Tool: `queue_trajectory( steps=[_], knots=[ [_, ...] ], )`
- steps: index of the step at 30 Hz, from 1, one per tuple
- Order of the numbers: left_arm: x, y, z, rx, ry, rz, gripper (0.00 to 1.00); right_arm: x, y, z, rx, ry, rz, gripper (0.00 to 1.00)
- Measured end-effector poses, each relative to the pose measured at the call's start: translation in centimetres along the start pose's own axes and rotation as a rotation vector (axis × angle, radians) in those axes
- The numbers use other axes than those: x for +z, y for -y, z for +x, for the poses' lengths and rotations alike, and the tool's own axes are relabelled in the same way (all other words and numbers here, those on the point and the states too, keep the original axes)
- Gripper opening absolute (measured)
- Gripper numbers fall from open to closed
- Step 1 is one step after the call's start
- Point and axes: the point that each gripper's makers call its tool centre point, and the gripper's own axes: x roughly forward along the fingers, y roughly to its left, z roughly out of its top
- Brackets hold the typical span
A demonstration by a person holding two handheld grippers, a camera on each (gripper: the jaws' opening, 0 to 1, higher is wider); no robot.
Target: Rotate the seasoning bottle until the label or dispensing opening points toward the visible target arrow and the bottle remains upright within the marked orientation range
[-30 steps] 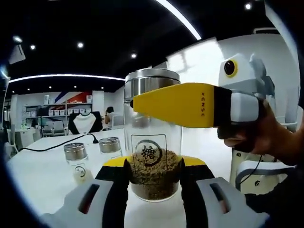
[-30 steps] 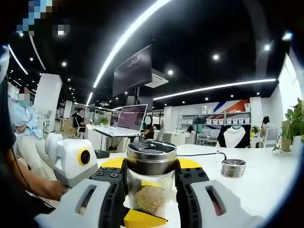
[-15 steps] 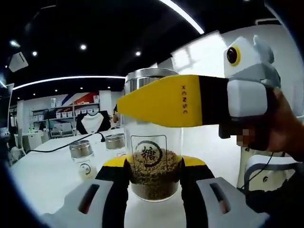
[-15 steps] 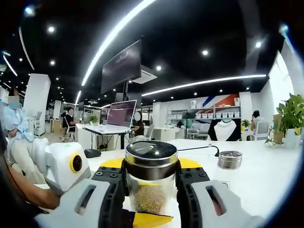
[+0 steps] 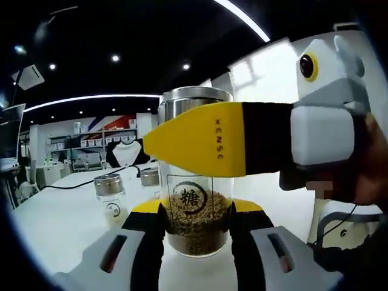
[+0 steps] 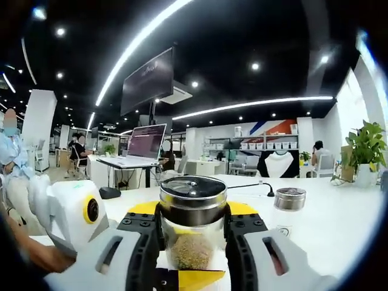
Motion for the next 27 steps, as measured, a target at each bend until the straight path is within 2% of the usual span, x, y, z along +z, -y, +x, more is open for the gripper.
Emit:
queue_trajectory(
  steps=[4,12,14,19,23,27],
  knots=[
    [0.0,0.1,0.1,0.000,-0.001,0.004,0.44,0.0,0.1,-0.2,-0.014,0.007,0.017,0.38],
    [-0.2,0.4,0.3,-0.057,-0.003,0.011,0.44,0.0,0.6,-0.3,-0.014,0.015,0.050,0.38],
    [0.1,0.5,0.3,-0.070,0.012,0.016,0.44,0.3,0.5,-0.4,-0.012,0.029,0.043,0.38],
    [0.4,0.7,0.2,-0.105,0.028,0.044,0.44,0.7,0.6,-0.5,0.013,0.034,0.035,0.38],
    [0.1,1.3,0.3,-0.151,0.013,0.080,0.45,0.6,1.1,-0.6,0.030,0.035,0.052,0.38],
    [0.0,1.8,0.4,-0.177,0.006,0.062,0.45,0.6,1.3,-0.7,0.046,0.034,0.063,0.37]
  ],
)
